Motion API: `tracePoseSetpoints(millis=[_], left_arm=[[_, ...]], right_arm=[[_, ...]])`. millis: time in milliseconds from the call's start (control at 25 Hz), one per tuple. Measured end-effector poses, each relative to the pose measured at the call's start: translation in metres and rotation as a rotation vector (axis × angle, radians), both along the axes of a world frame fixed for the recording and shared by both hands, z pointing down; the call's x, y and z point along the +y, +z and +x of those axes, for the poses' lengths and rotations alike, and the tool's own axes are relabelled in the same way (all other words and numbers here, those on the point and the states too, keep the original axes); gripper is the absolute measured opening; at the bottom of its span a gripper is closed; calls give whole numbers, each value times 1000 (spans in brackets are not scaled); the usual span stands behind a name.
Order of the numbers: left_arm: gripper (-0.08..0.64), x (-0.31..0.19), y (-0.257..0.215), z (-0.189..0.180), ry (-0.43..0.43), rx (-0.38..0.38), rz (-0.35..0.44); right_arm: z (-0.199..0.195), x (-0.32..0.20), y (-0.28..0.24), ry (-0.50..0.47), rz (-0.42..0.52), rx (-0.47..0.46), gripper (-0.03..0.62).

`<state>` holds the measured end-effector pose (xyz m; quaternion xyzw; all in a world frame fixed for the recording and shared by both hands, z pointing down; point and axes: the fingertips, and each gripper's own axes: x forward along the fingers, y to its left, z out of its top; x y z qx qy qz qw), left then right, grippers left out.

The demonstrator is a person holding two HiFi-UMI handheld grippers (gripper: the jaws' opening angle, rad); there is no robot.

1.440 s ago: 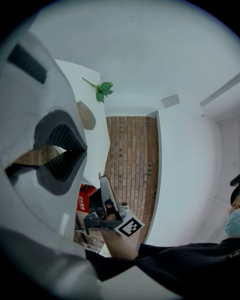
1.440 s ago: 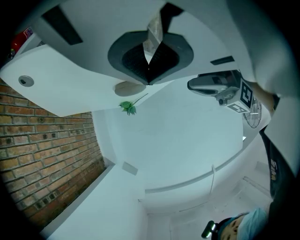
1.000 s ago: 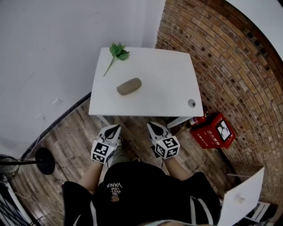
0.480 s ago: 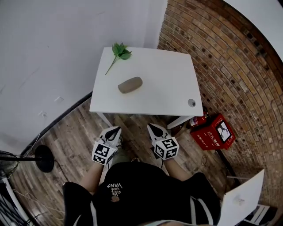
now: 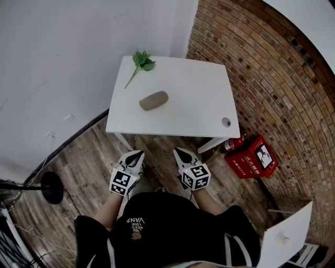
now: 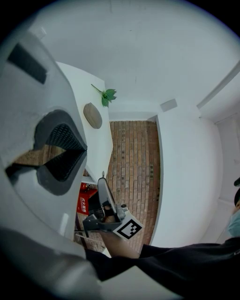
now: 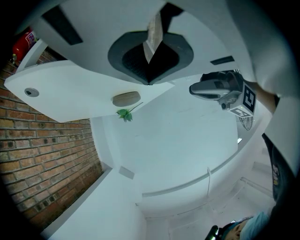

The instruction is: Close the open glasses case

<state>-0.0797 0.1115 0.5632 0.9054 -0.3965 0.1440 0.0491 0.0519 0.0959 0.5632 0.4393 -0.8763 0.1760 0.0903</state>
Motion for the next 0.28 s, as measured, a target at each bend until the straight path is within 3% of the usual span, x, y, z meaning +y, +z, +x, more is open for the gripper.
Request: tracePoseSetpoints(millis=[280], left_arm=[[9,-6,-1,0,5,-3,0]], right_arm=[[-1,-8,-2,3,4,-1,-2]])
